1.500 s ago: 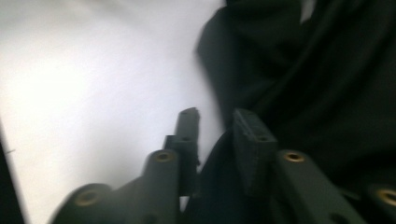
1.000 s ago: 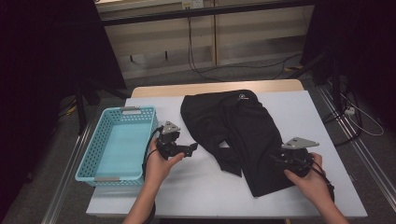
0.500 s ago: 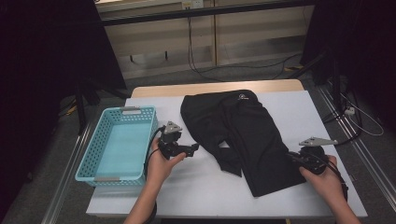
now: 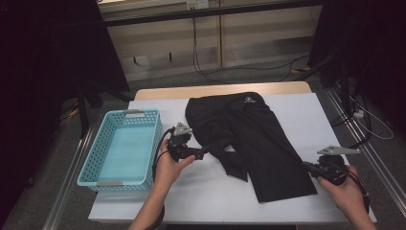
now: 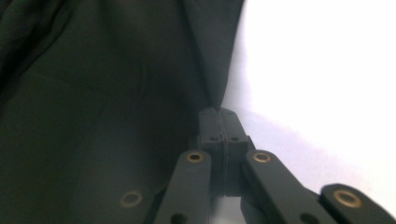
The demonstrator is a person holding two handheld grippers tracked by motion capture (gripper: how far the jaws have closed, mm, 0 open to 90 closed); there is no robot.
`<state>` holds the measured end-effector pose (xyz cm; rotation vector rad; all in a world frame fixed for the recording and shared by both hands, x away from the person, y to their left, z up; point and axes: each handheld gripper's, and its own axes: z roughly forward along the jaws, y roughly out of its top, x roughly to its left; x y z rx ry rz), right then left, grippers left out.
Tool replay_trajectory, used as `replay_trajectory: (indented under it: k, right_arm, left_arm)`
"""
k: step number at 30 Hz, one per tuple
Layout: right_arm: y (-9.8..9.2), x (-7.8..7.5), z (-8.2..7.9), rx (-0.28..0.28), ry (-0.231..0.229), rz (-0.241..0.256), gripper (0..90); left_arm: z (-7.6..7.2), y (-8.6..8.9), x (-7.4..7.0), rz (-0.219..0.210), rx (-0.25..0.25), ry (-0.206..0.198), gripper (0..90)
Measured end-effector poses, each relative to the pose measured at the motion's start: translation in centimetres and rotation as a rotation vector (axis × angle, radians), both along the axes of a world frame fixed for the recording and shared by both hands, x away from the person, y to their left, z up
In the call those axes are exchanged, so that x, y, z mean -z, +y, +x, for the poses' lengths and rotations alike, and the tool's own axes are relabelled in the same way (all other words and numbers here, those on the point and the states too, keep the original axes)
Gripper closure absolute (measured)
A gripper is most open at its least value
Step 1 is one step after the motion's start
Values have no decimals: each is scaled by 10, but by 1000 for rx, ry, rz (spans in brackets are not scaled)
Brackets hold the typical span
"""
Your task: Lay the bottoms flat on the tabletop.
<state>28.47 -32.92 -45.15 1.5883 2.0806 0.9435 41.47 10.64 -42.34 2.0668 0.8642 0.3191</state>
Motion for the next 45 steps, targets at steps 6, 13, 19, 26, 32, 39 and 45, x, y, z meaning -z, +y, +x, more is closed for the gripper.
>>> replay_trajectory:
  k: [6,13,19,26,32,39,45]
  right_arm:
    - [2,-2,-2,-4,-8,-26,846]
    - [5,-8,11,13,-64,-40,583]
    - [11,-5,46,22,-72,-15,458]
    - [21,-6,86,37,-93,-9,424]
    - [31,-1,127,43,-74,19,419]
    - [33,3,153,116,-81,34,451]
    - [30,11,171,132,-57,32,539]
  left_arm:
    - [0,1,-1,-7,0,3,122]
    - [-1,4,1,5,-7,9,122]
    - [-2,4,4,9,-7,12,121]
    - [-4,6,6,10,-16,17,121]
    - [-6,14,8,11,-28,26,120]
    - [-8,17,10,14,-32,33,118]
    - [-9,17,9,2,-36,35,117]
